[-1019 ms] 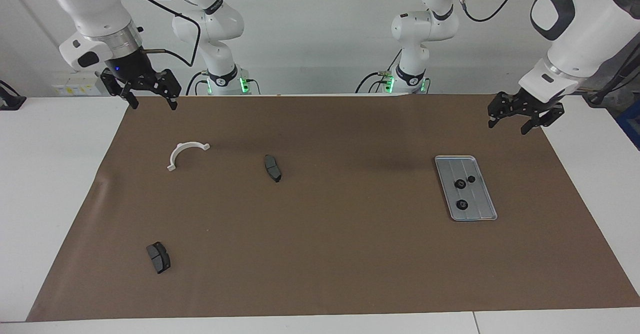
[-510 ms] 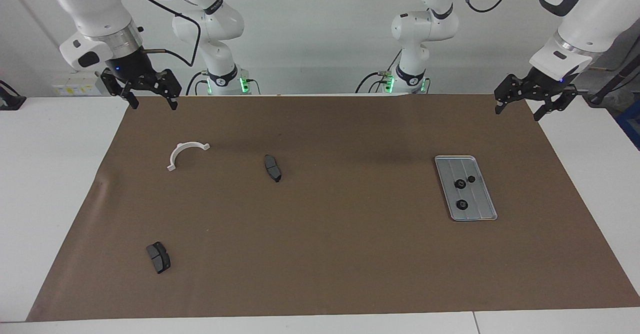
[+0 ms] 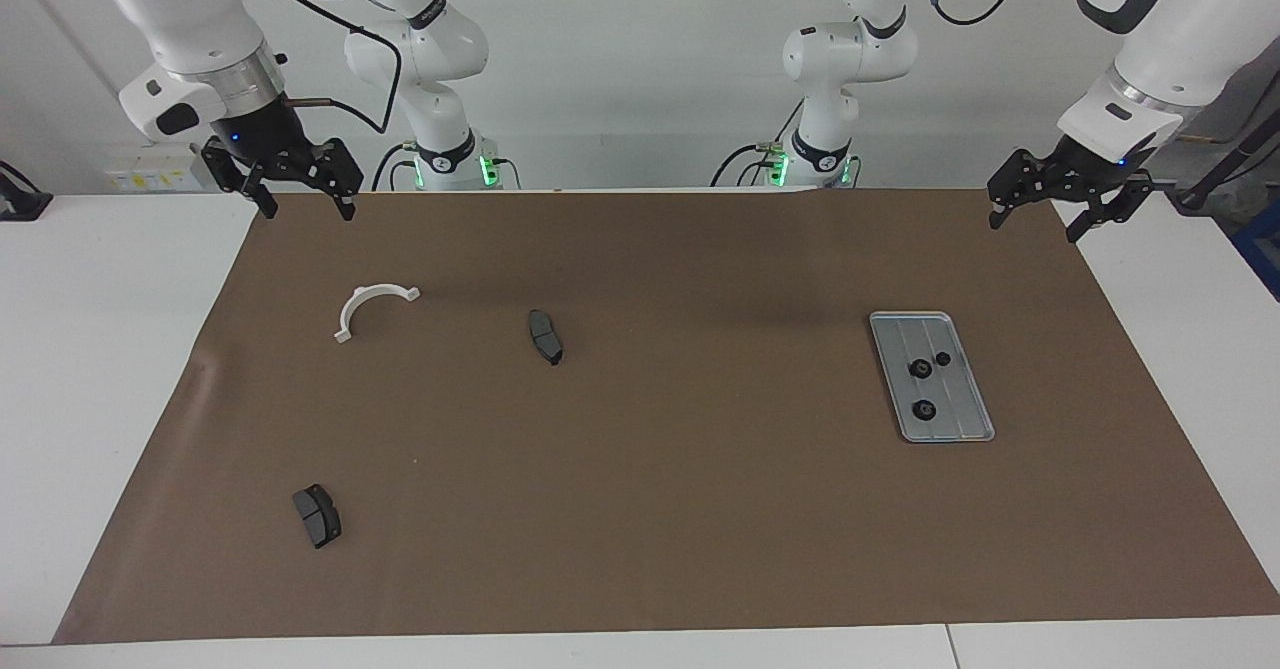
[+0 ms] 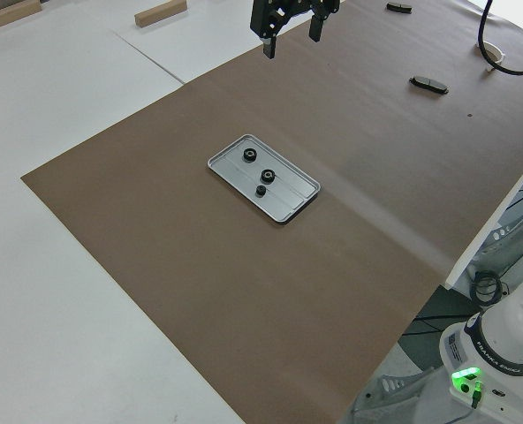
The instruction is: Pick bearing gear from pile to tray
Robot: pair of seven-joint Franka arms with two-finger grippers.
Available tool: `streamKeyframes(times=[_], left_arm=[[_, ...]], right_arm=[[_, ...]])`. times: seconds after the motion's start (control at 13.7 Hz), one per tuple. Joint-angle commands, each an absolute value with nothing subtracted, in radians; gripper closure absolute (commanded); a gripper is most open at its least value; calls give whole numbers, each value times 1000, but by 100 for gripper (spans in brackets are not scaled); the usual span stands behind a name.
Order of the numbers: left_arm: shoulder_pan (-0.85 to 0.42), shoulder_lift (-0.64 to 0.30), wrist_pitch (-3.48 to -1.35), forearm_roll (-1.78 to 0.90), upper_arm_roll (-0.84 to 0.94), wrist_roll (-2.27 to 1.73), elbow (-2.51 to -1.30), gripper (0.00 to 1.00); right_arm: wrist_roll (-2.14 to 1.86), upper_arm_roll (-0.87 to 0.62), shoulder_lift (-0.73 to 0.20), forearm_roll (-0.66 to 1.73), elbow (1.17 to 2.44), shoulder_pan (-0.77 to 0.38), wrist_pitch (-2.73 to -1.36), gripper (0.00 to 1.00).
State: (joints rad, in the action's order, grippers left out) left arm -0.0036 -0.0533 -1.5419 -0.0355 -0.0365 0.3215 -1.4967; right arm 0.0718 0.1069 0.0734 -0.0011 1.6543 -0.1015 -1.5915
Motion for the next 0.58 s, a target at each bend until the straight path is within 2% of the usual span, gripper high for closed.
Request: streamKeyframes(times=[0.0, 0.51], left_arm=[[-15, -21, -1566, -20, -41, 310, -1536, 0], [-15, -20, -1569, -20, -40, 308, -1537, 0]], right_arm=[[66, 104, 94, 5, 1674, -100, -1585, 0], [66, 104, 94, 5, 1674, -100, -1585, 0]])
